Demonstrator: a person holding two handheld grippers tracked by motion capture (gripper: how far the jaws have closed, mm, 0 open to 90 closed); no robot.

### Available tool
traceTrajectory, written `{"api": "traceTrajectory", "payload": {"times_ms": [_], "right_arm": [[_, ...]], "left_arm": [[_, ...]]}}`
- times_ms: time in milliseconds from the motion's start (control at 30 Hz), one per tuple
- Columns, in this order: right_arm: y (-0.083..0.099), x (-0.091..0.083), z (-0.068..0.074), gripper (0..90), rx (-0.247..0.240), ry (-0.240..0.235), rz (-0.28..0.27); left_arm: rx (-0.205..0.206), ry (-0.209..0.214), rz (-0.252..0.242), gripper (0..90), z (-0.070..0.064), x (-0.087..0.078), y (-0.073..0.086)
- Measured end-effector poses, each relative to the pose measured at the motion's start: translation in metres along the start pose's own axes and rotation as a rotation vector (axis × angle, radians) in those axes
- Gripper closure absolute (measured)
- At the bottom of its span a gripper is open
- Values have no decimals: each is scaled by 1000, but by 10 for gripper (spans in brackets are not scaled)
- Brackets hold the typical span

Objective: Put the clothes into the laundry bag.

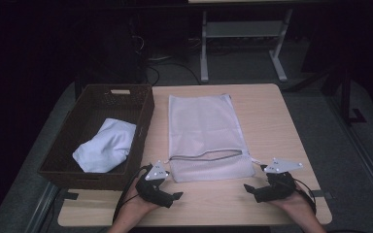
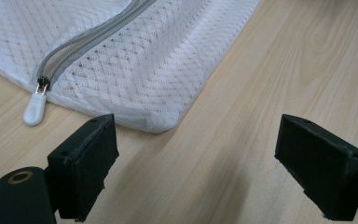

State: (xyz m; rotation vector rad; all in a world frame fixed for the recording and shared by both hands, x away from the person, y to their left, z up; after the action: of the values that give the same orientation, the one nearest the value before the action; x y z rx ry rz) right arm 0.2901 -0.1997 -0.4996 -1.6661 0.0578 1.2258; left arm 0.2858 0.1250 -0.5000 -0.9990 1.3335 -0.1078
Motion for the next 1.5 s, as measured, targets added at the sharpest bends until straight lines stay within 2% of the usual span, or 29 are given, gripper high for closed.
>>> {"api": "traceTrajectory", "payload": {"times_ms": [100, 200, 300, 400, 500, 600, 833, 1267, 1500], "right_arm": [[0, 0, 0, 58, -10, -1, 6], [-2, -1, -1, 61, -11, -6, 1], [-6, -2, -2, 68, -11, -5, -4], [-9, -2, -3, 70, -6, -2, -11], [-14, -4, -3, 75, -4, 3, -21], [-20, -6, -4, 137, 0, -10, -26], [-33, -4, -5, 138, 24, -31, -49], [-46, -6, -12, 142, 33, -59, -65], [-52, -3, -14, 144, 23, -67, -33]], "left_arm": [[-16, 23, -9, 125, 0, -1, -3], [14, 10, 4, 128, 0, -2, -6], [13, 1, -3, 130, 1, 0, -7], [33, -8, 8, 131, 0, 1, -4], [27, -2, 15, 131, -1, 1, -1], [30, -2, 10, 131, -1, -1, -1], [22, 1, 4, 131, 0, -3, -1], [17, -4, 15, 131, 3, -3, -1], [16, -7, 14, 131, 4, -5, 1]]}}
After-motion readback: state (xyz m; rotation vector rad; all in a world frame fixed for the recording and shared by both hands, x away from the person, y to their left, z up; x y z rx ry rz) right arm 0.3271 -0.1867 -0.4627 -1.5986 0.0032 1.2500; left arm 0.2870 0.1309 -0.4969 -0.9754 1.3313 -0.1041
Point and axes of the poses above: each handheld gripper's, and its own axes: x roughly forward along the jaws, y roughly out of its underside, z roughly to its left, the point moved 6 cm from there along x, roughly forward along the jaws, and after that the axes turned 6 degrees about z, right-handed, at the moved point
